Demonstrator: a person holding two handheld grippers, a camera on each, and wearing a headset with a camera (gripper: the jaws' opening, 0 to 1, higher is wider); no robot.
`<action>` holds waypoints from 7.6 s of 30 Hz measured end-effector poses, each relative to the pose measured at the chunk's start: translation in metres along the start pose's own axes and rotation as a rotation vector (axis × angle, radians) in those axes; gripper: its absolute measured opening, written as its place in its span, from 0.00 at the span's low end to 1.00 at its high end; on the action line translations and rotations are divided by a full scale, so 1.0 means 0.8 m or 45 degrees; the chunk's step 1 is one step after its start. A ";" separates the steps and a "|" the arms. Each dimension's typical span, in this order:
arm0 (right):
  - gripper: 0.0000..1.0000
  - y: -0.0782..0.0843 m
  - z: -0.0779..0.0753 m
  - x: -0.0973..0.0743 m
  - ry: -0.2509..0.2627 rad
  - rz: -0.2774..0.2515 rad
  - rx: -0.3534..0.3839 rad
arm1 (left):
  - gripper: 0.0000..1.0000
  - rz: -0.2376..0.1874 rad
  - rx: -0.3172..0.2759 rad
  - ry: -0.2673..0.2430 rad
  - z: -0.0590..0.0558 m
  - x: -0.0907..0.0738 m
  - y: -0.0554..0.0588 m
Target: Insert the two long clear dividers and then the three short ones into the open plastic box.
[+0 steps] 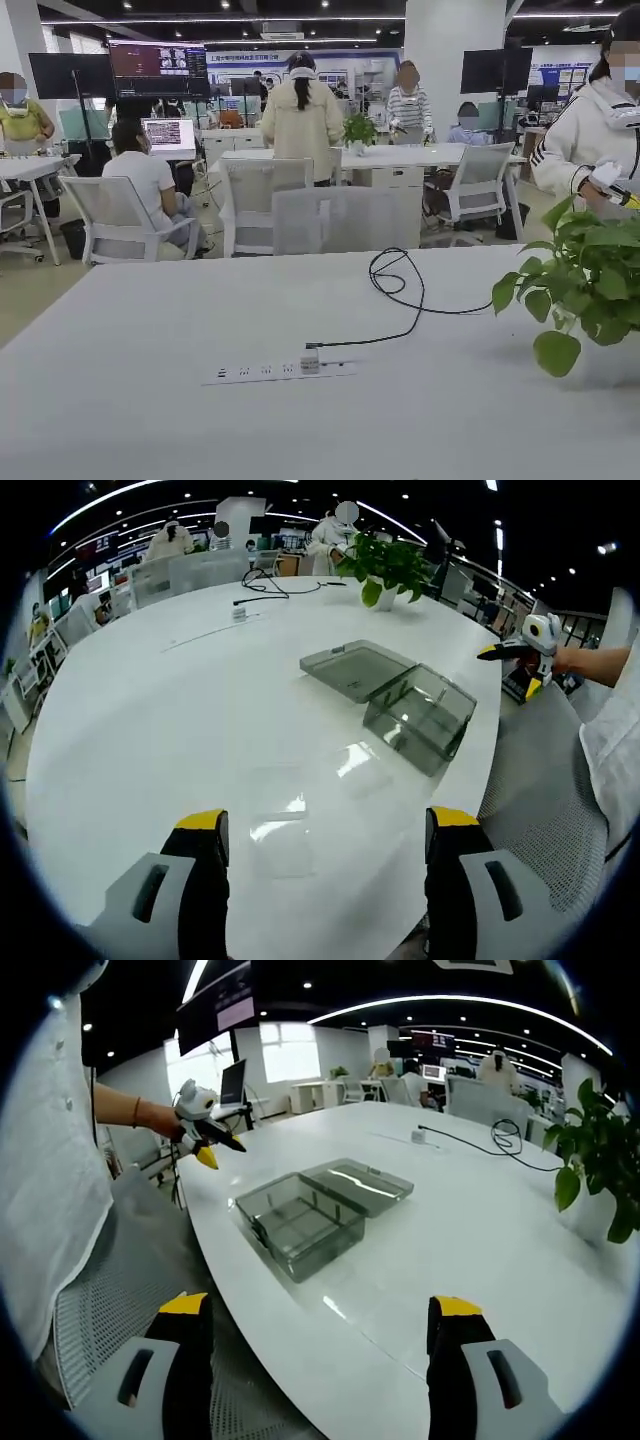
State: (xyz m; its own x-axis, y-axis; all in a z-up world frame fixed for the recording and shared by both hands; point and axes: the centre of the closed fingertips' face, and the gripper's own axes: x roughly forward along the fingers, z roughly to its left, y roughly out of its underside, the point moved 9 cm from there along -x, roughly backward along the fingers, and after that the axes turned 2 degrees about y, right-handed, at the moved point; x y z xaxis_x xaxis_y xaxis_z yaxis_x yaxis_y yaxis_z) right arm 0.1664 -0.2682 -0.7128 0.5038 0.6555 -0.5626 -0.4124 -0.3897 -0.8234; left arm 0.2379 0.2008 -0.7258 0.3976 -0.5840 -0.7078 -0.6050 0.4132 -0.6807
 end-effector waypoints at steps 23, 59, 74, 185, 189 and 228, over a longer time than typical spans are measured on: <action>0.88 0.003 -0.003 0.003 0.022 -0.024 0.050 | 0.55 0.315 -0.074 -0.173 0.031 0.039 0.019; 0.86 0.004 -0.005 0.007 0.040 -0.047 0.064 | 0.32 0.534 -0.050 -0.257 0.029 0.051 0.007; 0.85 0.001 -0.003 0.006 0.044 -0.044 0.062 | 0.30 0.607 -0.103 -0.197 0.032 0.050 0.003; 0.07 -0.165 0.037 0.100 0.287 0.180 0.870 | 0.86 -0.378 0.228 0.377 -0.169 0.012 -0.089; 0.07 -0.157 0.038 0.111 0.322 0.268 0.903 | 0.96 -0.368 0.295 0.417 -0.166 0.017 -0.081; 0.07 -0.109 0.039 0.162 0.433 0.506 0.985 | 1.00 -0.348 0.296 0.505 -0.158 0.027 -0.056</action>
State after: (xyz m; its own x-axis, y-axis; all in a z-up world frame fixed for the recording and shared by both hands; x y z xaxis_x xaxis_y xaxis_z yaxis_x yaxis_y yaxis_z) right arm 0.2435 -0.1291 -0.7118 0.3623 0.2943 -0.8844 -0.9312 0.0744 -0.3567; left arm 0.1867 0.0814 -0.6863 0.2002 -0.8927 -0.4038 -0.3293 0.3269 -0.8859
